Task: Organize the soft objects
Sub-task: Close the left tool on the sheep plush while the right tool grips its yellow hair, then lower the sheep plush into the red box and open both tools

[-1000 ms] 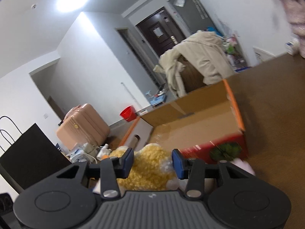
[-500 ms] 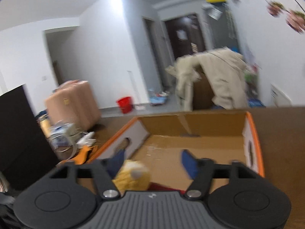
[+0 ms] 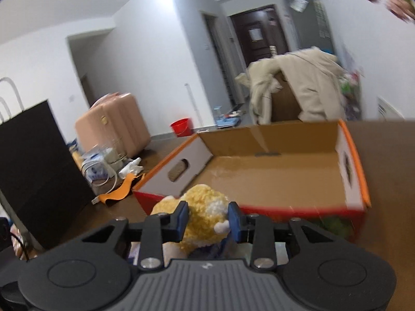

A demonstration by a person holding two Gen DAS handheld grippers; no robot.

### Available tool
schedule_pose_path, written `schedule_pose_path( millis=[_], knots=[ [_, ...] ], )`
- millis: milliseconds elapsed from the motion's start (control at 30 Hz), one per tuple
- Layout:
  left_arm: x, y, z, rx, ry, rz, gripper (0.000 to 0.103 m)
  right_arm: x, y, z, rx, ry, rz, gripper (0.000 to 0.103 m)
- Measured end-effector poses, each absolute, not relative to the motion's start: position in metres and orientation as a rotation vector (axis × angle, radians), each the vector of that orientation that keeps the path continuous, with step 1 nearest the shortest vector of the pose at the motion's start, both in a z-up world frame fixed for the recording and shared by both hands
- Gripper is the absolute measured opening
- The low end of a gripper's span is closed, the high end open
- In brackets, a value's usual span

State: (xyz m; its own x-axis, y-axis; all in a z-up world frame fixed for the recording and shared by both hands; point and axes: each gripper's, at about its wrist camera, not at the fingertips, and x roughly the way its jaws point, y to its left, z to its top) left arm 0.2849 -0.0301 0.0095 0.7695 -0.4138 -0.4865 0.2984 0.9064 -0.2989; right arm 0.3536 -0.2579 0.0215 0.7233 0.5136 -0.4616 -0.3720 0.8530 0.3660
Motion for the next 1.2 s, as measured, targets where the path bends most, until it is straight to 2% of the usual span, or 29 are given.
schedule_pose_path(
  millis=[67, 133, 200, 267, 367, 400, 467, 600, 767, 867, 1000, 1200],
  knots=[
    [0.283, -0.032, 0.010, -0.190, 0.551, -0.381, 0.053, 0.356, -0.268, 0.009, 0.322, 0.601, 0.483, 0.033],
    [0.280, -0.033, 0.012, -0.162, 0.528, -0.380, 0.053, 0.359, -0.279, -0.001, 0.412, 0.602, 0.509, 0.037],
    [0.280, -0.034, 0.011, -0.147, 0.534, -0.382, 0.055, 0.364, -0.286, -0.008, 0.477, 0.617, 0.522, 0.051],
    [0.279, -0.036, 0.009, -0.132, 0.532, -0.378, 0.057, 0.372, -0.286, -0.014, 0.493, 0.638, 0.526, 0.057],
    [0.277, -0.040, 0.005, -0.092, 0.545, -0.385, 0.063, 0.379, -0.281, -0.017, 0.493, 0.632, 0.541, 0.060],
    [0.277, -0.041, 0.004, -0.088, 0.549, -0.386, 0.062, 0.380, -0.281, -0.017, 0.492, 0.629, 0.540, 0.055],
    [0.277, -0.041, 0.001, -0.091, 0.552, -0.391, 0.050, 0.382, -0.281, -0.019, 0.511, 0.629, 0.554, 0.045],
    [0.273, -0.037, 0.005, -0.112, 0.530, -0.393, 0.049, 0.376, -0.283, -0.016, 0.533, 0.636, 0.555, 0.035],
    [0.265, -0.025, 0.032, -0.176, 0.463, -0.430, 0.048, 0.360, -0.284, 0.014, 0.532, 0.564, 0.548, 0.034],
    [0.282, -0.013, 0.056, -0.195, 0.410, -0.445, 0.049, 0.378, -0.276, 0.038, 0.504, 0.553, 0.547, 0.033],
    [0.340, 0.003, 0.078, -0.170, 0.383, -0.436, 0.048, 0.445, -0.260, 0.056, 0.491, 0.608, 0.572, 0.033],
    [0.454, 0.024, 0.076, -0.159, 0.508, -0.397, 0.048, 0.566, -0.222, 0.047, 0.457, 0.749, 0.520, 0.032]
  ],
)
